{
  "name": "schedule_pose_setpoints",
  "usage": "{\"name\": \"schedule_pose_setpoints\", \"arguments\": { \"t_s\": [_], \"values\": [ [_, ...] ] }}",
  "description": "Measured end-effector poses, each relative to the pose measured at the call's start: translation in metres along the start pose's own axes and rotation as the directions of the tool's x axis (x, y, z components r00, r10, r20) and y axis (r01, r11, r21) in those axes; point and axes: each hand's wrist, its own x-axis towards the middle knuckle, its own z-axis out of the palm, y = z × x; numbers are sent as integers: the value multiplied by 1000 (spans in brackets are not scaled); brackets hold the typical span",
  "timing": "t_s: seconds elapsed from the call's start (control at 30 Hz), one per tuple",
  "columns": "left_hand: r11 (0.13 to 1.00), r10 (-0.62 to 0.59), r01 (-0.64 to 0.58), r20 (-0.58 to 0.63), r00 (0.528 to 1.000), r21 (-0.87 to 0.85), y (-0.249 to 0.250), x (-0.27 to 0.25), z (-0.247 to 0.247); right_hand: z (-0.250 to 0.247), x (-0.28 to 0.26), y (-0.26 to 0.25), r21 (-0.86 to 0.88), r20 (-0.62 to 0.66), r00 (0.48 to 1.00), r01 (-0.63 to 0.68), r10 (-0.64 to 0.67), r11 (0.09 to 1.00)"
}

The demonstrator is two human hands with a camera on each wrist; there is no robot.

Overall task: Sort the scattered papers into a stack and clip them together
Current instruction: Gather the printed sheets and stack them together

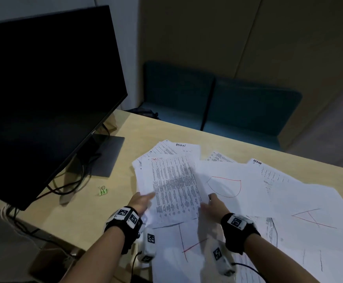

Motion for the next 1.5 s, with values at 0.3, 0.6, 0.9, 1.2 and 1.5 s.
{"name": "schedule_pose_setpoints", "arguments": {
  "t_s": [0.3, 0.6, 0.9, 1.2, 1.5],
  "values": [
    [967, 181, -187, 47, 982, 174, -4, -8, 1, -12, 14, 7, 196, -53, 998, -16, 27, 980],
    [927, 365, -372, 119, 923, 44, 45, -21, 8, -57, 23, -19, 590, -186, 982, 116, -5, 799],
    [763, 582, -613, 197, 789, 203, 107, -46, 13, -97, 5, -38, 677, -220, 962, 271, -163, 684],
    [501, 866, -819, -155, 476, 281, 131, -76, 32, -125, -37, -91, 378, -694, 638, 717, -334, 585],
    [620, 783, -774, -146, 604, 125, 104, -62, 39, -97, -27, -75, 514, -597, 755, 620, -272, 593]
  ]
}}
